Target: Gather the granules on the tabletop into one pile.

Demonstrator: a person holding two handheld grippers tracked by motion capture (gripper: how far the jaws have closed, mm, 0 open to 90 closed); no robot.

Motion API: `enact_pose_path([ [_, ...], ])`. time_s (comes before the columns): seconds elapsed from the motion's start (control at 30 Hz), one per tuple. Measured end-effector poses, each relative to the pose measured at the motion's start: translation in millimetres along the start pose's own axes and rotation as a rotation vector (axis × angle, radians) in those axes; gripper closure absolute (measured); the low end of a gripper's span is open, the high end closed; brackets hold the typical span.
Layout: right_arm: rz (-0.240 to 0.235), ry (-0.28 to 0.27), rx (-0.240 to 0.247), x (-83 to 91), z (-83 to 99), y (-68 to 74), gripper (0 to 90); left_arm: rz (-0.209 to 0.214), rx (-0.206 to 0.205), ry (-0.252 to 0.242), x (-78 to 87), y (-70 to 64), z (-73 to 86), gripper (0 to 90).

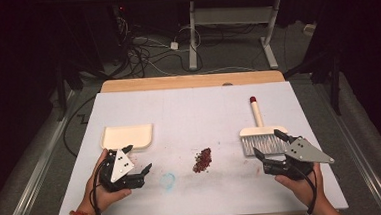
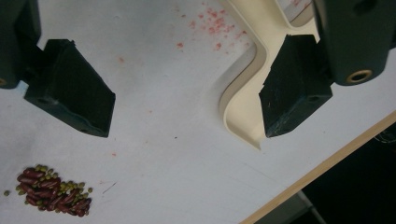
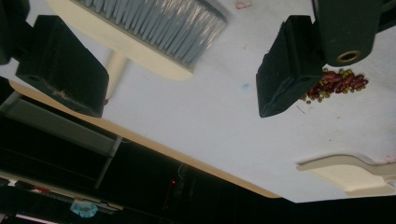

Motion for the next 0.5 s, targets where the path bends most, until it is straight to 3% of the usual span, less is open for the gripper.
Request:
enact_pose_path([
  [0.3,0.013,-0.031,-0.031,5.2,-0.4,-5.5,18.1,-0.003,0.002,0.005,-2.4,0.0,-1.0,17.5],
  [0.5,0.010,-0.024,-0.017,5.6,0.0,-7.2,18.1,-0.016,0.035,-0.002,-3.0,6.3,-1.6,16.3],
])
Point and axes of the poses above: each handheld gripper's, and its own axes: x roughly backward along the jaws, z roughly out of its underside, y roughly to its left, the point moved 3 cm from there along -x, roughly forward along the jaws, and after that the axes turned 7 degrees about y, right-handed, at the moved point
